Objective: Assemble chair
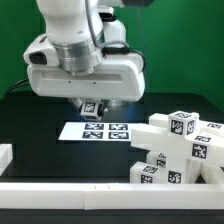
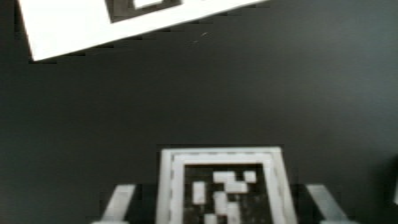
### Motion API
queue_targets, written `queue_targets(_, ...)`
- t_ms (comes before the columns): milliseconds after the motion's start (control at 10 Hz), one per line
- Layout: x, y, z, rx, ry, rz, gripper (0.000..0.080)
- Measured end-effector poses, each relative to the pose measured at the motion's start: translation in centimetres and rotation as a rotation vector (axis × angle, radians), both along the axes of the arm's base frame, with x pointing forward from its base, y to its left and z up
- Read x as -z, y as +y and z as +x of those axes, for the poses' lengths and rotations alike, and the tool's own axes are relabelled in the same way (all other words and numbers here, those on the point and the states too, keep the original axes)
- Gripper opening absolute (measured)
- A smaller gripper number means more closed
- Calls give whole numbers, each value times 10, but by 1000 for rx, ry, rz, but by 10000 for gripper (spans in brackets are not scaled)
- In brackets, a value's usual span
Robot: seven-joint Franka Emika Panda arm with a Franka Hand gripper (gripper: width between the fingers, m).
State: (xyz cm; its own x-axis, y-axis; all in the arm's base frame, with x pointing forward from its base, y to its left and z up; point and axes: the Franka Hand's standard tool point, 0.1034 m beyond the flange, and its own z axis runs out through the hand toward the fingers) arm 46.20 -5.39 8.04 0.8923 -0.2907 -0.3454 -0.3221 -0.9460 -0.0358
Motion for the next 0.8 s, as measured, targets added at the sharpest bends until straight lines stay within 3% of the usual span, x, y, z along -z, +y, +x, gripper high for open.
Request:
queue_targets(200, -3, 4, 8, -9, -118, -39, 265)
queue_targets(400, -44, 47, 39, -50, -297, -86, 265)
queue_targets(500, -59, 67, 46, -75, -343, -96, 265)
queue_targets(600, -66, 75, 58, -86, -435, -112, 265)
queue_targets(800, -59, 75, 54, -86, -559, -136, 265)
